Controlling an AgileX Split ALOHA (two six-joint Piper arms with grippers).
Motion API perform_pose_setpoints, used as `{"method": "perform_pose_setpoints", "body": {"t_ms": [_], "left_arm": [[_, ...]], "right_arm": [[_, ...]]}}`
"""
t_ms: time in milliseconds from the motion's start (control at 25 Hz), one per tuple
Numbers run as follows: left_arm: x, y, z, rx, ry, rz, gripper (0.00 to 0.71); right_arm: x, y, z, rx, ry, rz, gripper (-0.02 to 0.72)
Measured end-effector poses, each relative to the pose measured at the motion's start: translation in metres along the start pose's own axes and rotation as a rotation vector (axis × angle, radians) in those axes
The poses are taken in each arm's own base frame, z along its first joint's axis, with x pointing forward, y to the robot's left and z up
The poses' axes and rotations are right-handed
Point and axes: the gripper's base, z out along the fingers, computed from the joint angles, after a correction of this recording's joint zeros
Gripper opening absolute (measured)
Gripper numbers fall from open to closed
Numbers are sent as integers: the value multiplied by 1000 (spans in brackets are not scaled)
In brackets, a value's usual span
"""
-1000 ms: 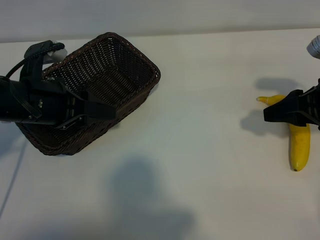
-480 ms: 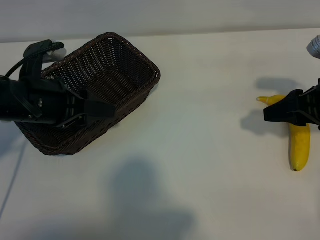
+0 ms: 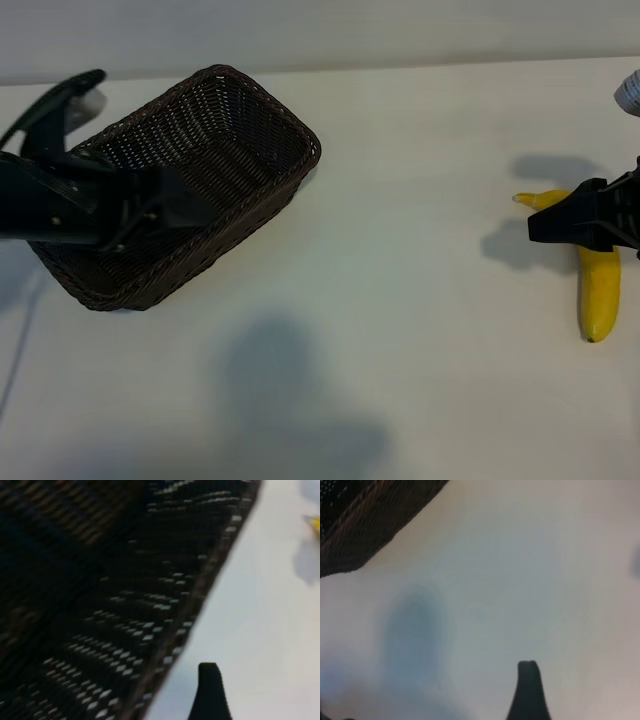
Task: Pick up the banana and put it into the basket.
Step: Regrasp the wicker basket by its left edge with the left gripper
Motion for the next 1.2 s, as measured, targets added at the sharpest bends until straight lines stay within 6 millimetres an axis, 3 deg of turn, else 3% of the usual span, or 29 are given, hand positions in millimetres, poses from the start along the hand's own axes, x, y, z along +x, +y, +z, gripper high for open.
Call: {"method": "perform_pose_setpoints", "body": {"t_ms": [240, 600, 880, 1200], "left_arm": [[-12, 19, -15, -127, -14, -179, 559], [-27, 30, -39, -367, -4, -237, 559], [-27, 44, -51, -508, 6, -326, 559], [-27, 63, -43, -557, 54, -462, 559]], "right_arm": [[0, 0, 0, 0, 0, 0, 543], [0, 0, 0, 1, -1, 0, 543], [0, 0, 0, 1, -1, 0, 543], [0, 0, 0, 1, -1, 0, 543]]}}
